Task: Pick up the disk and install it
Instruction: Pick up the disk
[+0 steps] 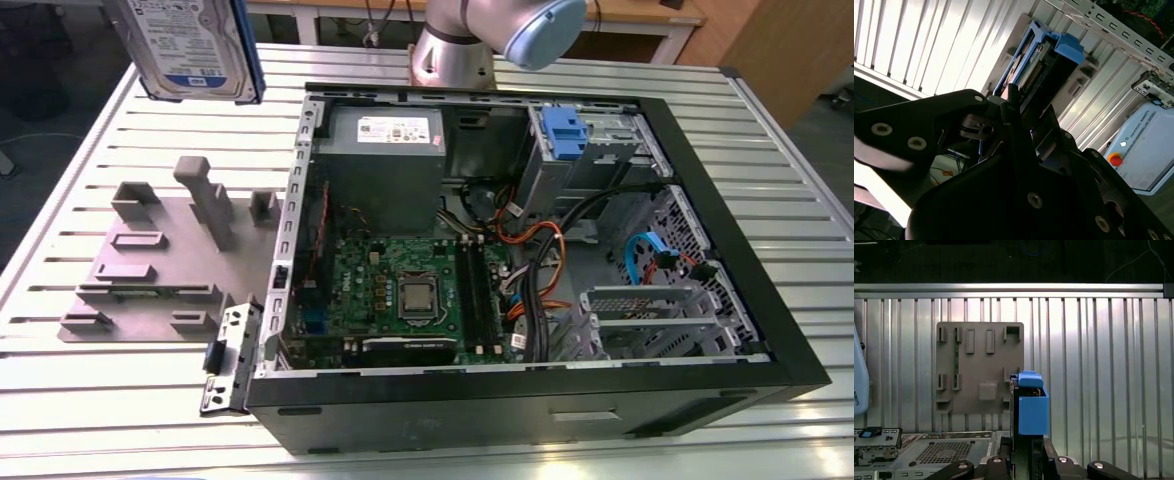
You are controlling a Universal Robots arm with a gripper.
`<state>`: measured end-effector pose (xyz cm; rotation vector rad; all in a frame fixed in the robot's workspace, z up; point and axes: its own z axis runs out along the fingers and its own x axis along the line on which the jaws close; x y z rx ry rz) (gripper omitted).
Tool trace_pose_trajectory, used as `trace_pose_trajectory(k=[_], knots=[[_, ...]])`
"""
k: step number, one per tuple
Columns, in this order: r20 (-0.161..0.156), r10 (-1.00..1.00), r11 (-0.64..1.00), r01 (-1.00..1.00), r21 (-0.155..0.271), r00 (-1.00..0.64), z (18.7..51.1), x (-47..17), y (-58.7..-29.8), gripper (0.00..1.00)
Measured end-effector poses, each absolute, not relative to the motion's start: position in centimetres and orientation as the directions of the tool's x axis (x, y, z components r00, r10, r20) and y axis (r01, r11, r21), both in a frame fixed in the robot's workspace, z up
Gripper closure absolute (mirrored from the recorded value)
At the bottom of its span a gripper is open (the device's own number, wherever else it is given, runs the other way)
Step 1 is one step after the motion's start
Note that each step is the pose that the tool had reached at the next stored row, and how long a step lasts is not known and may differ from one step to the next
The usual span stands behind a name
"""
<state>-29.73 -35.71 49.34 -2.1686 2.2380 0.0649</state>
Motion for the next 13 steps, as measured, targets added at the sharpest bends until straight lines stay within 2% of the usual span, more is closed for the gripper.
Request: trace_pose_trajectory(k=[13], knots=[[-0.047, -0.998, 0.031, -0.999, 0.013, -0.032, 49.3, -27.4, -35.7, 0.65]])
